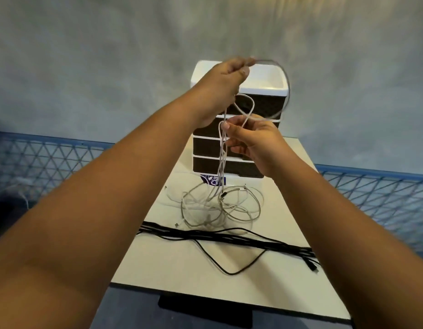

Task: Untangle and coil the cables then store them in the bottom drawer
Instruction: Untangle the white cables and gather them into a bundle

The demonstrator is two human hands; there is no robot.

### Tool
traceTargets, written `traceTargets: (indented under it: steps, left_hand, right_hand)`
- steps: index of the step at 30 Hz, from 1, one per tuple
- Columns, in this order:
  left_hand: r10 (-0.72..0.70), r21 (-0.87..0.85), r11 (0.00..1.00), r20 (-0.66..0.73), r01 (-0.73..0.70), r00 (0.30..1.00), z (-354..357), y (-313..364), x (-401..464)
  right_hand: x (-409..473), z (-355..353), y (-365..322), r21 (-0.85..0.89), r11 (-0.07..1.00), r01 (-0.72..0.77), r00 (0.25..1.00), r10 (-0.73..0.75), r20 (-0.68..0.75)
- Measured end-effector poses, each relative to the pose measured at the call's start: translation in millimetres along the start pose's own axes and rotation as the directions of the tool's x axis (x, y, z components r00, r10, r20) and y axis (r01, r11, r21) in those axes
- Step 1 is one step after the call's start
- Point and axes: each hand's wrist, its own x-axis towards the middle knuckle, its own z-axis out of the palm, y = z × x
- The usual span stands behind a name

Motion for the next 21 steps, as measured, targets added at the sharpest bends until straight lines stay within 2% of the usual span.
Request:
traceTargets:
  steps: [2, 4, 6, 8, 9, 11, 12, 13, 16, 18, 21]
  left_hand:
    - [-0.023, -0.250, 0.968, -0.052, 0.009, 0.998, -8.1, -7.7, 7.2]
    - [-0.037, -0.430, 0.903, -0.069, 0.004, 0.997, -14.5, -15.6, 11.6]
    - [-0.033, -0.489, 0.872, -0.071, -0.006, 0.997, -17.6, -23.1, 15.1]
    - [-0.039, -0.491, 0.870, -0.138, -0.034, 0.990, -19.8, -30.8, 20.3]
    - [-0.045, -0.445, 0.894, -0.211, -0.055, 0.976, -21.9, -37.0, 23.7]
    - [-0.030, -0.247, 0.967, -0.356, -0.063, 0.934, -27.4, -57.7, 25.0]
    - [-0.020, -0.161, 0.986, -0.372, -0.043, 0.928, -29.1, -70.7, 21.4]
    - [-0.036, -0.105, 0.994, -0.329, 0.001, 0.944, -29.5, -86.3, 16.6]
    - [-0.124, 0.067, 0.990, -0.010, 0.125, 0.992, -28.1, -134.0, -0.1]
    - [-0.083, 0.172, 0.982, 0.055, 0.073, 0.995, -29.4, -153.3, -3.5]
    - [0.104, 0.350, 0.930, 0.052, -0.115, 0.993, -38.3, -171.1, 4.7]
  right_hand:
    - [9.9, 2.5, 2.5, -0.027, 1.000, -0.014, 0.999, 0.013, -0.038]
    - [18.8, 6.0, 5.8, -0.017, 1.000, -0.014, 1.000, 0.013, -0.026]
    - [26.6, 11.5, 7.6, 0.008, 1.000, -0.003, 1.000, 0.003, 0.008]
    - [34.5, 16.0, 7.4, 0.013, 1.000, 0.016, 1.000, -0.016, 0.017]
    - [39.4, 16.9, 7.0, 0.012, 1.000, 0.023, 1.000, -0.023, 0.001]
    - [48.9, 16.7, 4.8, 0.025, 0.999, 0.032, 0.999, -0.031, -0.043]
    - [52.2, 15.3, 3.2, 0.035, 0.999, 0.034, 0.998, -0.032, -0.058]
    - [56.4, 13.7, 1.8, 0.044, 0.998, 0.038, 0.997, -0.035, -0.065]
    - [66.7, 9.3, -1.7, 0.051, 0.998, 0.044, 0.996, -0.040, -0.083]
    - [72.9, 4.9, -1.2, 0.018, 0.999, 0.029, 0.994, -0.027, -0.109]
    - [78.3, -0.8, 3.2, -0.034, 0.999, 0.018, 0.991, -0.022, -0.129]
